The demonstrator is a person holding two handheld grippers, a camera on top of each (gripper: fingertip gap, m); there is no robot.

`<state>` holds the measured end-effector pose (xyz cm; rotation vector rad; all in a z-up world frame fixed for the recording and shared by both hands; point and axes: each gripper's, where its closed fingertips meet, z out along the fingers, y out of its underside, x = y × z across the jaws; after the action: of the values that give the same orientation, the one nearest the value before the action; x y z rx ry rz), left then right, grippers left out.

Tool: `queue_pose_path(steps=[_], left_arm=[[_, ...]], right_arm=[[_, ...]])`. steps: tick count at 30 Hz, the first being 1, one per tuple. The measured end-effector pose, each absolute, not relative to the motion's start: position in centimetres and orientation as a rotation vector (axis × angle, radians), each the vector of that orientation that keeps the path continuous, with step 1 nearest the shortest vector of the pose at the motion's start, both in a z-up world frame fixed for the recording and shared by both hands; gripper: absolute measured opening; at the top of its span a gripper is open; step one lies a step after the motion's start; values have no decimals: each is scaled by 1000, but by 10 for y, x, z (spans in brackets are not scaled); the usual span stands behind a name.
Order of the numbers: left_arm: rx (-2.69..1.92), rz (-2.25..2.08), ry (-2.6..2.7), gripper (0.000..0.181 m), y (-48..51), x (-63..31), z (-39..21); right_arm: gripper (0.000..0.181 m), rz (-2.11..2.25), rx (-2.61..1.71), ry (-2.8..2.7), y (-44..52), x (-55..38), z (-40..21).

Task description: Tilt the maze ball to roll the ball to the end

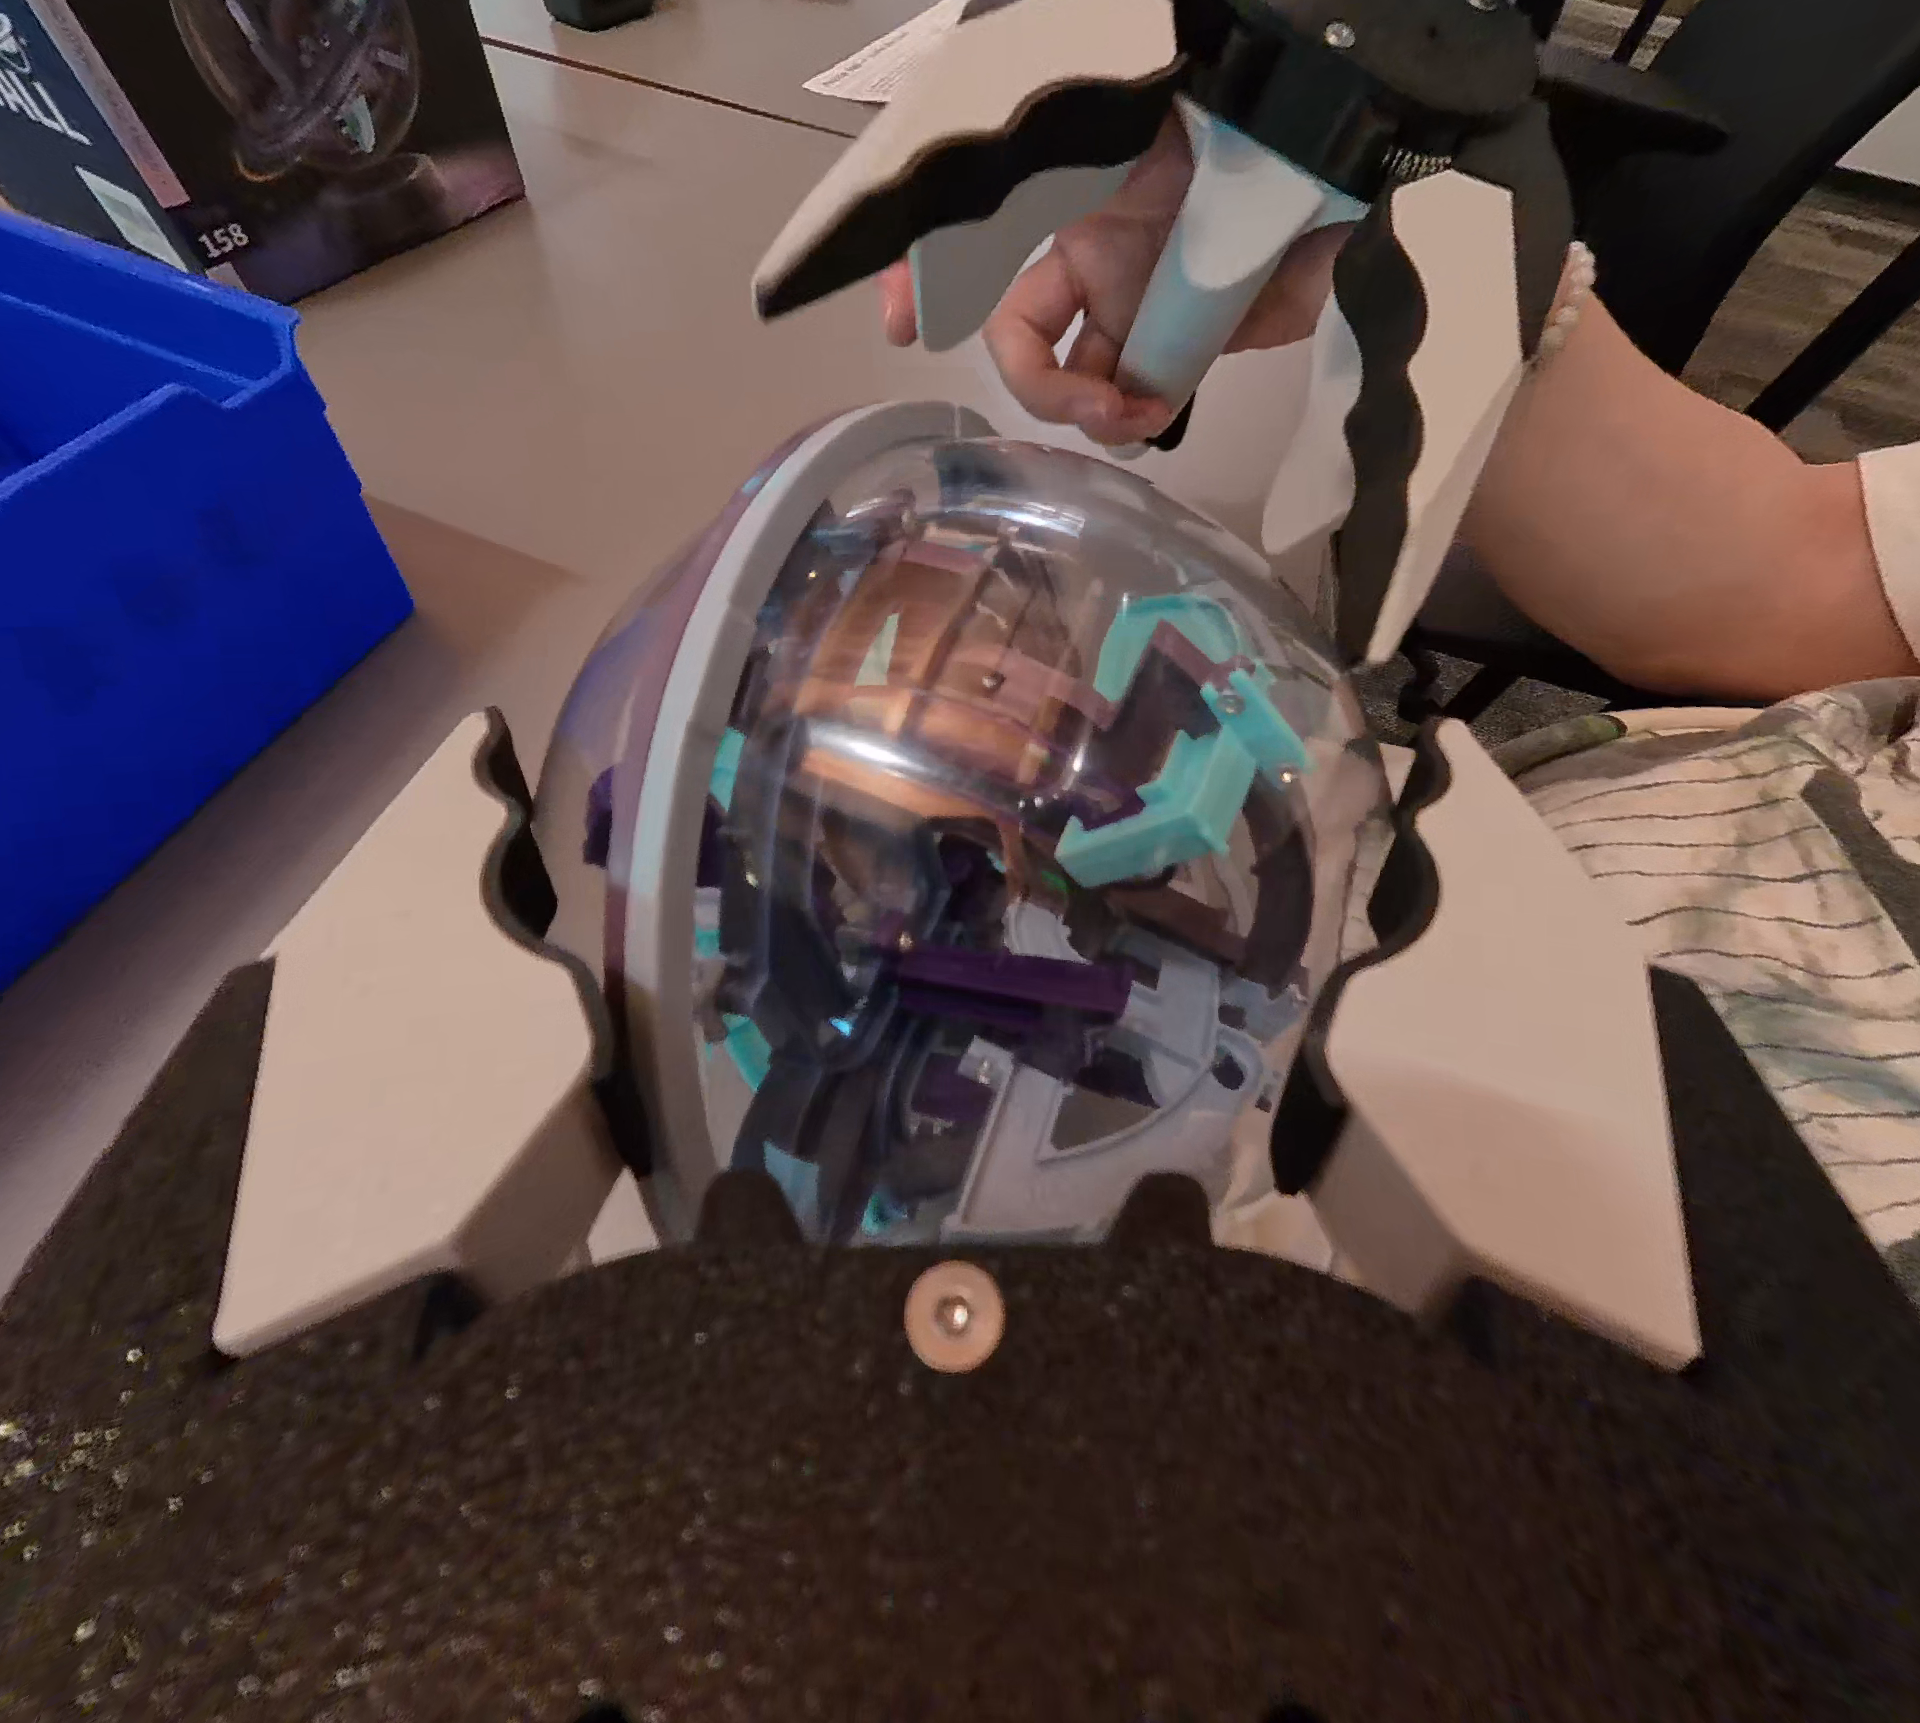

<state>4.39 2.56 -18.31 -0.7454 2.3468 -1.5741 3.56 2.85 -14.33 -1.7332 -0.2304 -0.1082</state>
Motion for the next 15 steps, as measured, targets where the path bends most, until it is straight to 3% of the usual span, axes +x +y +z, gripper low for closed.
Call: queue_pose_path(steps=[3,15], left_arm=[[-724,-1583,2350,156,27,42,-183],[-1067,-1624,2336,158,36,49,-193]], right_arm=[[90,-14,-1735,-269,33,22,-147],[92,8,-1788,-202,22,33,-155]])
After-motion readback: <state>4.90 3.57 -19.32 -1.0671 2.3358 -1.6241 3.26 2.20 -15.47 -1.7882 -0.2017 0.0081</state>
